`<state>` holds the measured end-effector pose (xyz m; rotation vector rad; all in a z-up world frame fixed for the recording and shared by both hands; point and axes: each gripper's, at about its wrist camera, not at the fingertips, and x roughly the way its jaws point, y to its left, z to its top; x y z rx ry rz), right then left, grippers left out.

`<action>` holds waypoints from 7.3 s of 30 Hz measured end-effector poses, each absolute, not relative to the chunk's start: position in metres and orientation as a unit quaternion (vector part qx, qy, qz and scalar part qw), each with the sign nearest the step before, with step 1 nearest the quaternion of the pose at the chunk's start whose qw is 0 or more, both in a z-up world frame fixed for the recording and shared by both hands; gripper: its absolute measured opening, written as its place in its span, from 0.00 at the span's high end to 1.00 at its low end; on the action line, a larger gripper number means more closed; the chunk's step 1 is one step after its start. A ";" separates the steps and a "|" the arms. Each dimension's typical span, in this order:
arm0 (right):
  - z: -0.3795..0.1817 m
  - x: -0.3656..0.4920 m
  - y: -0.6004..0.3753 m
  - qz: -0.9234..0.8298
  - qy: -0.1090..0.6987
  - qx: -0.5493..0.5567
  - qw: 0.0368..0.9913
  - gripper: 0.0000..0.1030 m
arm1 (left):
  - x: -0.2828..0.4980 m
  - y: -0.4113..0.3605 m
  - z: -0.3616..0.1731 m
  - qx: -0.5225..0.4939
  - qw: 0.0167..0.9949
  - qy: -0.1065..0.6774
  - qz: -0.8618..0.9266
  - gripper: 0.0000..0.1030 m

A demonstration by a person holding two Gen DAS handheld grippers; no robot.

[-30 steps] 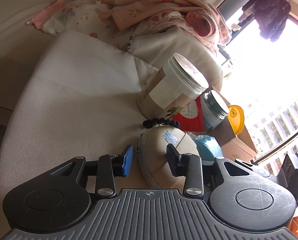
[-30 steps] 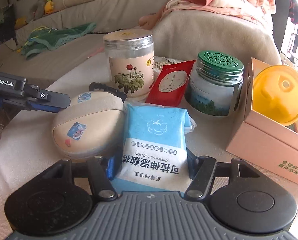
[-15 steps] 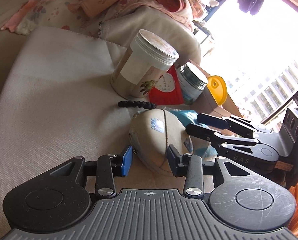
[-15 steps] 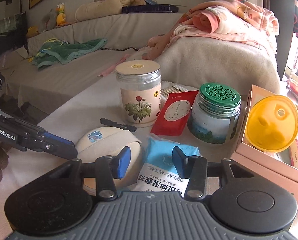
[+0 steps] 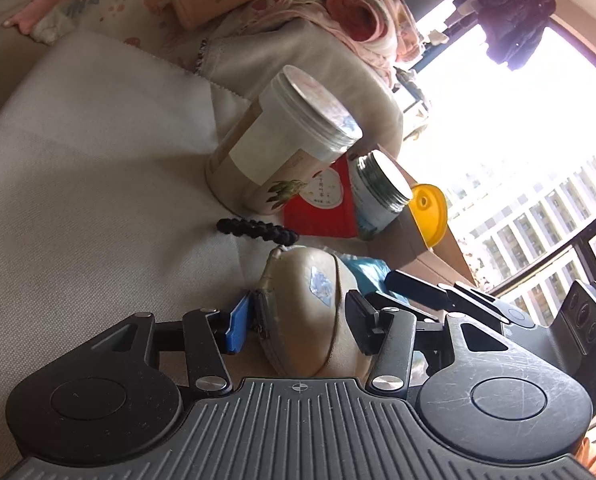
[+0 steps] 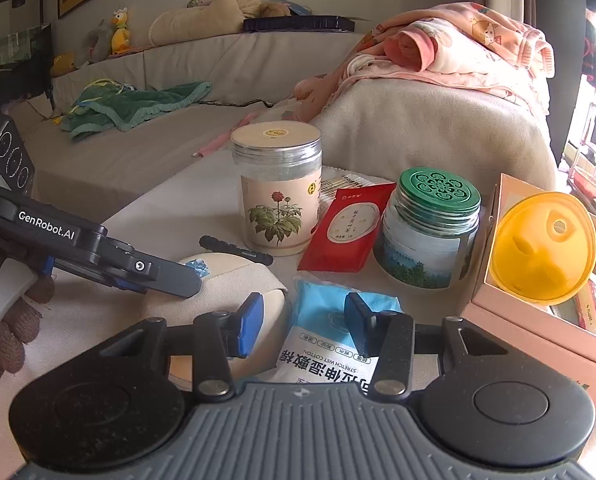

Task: Organize soft objects
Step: 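Grasp the beige zip pouch with the left gripper, then grasp the black bead bracelet with the right gripper while the left gripper lifts the pouch, then carry the pouch and bracelet over the pink box and lower the pouch inside, then lower the black bracelet into the pink box and open the right gripper, then grasp the cotton swab bag with the left gripper while the right gripper reaches toward the peach ribbon, then grasp the peach ribbon with the right gripper while the left gripper lifts the swab bag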

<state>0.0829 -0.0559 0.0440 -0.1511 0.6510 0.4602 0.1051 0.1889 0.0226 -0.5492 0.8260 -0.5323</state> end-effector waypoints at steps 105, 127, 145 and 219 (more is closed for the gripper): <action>0.102 -0.011 -0.303 0.067 0.262 0.048 0.961 0.87 | 0.223 -0.112 0.080 -0.057 0.849 0.392 -0.349 0.54; 0.141 0.188 -0.263 0.047 0.331 0.056 0.941 0.66 | 0.122 0.056 0.059 -0.025 0.888 0.373 -0.267 0.54; 0.168 0.222 -0.244 0.024 0.377 0.101 0.920 0.28 | 0.125 0.104 0.109 -0.062 0.895 0.359 -0.259 0.54; 0.144 0.327 -0.156 0.165 0.467 0.069 0.866 0.21 | 0.429 0.076 0.070 0.061 0.721 0.681 -0.111 0.12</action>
